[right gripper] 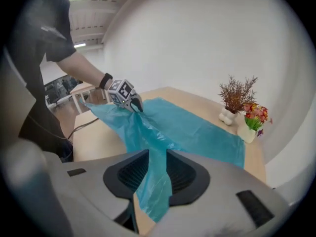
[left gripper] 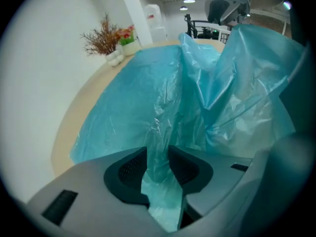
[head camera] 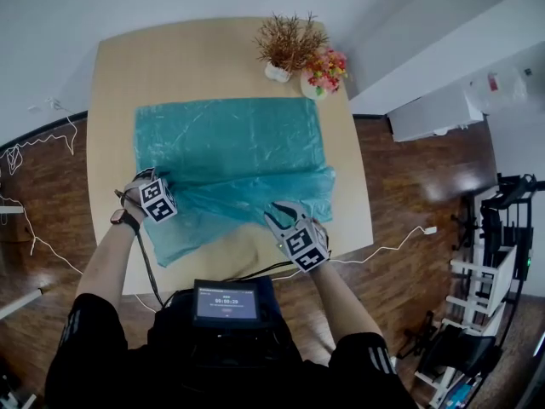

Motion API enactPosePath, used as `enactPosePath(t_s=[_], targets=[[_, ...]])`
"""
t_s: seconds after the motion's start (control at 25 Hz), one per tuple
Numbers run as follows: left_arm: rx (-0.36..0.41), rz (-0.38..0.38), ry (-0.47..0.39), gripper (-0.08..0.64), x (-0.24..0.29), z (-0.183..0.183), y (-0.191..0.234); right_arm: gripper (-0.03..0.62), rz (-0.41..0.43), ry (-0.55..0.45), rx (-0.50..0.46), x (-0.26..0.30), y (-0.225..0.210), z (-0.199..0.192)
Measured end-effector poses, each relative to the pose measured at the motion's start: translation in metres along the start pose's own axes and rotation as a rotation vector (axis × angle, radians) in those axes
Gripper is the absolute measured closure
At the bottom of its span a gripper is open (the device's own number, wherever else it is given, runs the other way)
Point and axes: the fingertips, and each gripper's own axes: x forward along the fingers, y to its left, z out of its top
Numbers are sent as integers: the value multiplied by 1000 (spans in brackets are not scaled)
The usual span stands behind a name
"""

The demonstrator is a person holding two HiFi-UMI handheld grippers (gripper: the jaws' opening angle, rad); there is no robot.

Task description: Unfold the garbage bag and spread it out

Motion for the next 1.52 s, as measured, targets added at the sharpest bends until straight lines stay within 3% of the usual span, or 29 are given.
enactPosePath(t_s=[0.08,0.2,0.52,0.64,0.96,1.52], targets=[[-4,-2,4,413,1,0,2,422,-4,-30,39,-5,-14,5],[-3,-1,9,413,3,0,4,419,-45,-11,84,-1,-38,-8],[-14,17,17,413,2,-1,6,402,-98,287,201,41,-72,-123],[-22,15,18,413,2,-1,5,394,-88,346,241,49,-69,-147],[-40,28,26,413,4,-5,5,388,-86,334,319,44,-61,-156],[-165,114,30,413,2,-13,24,391,-47,338,378,27,-21,-176]])
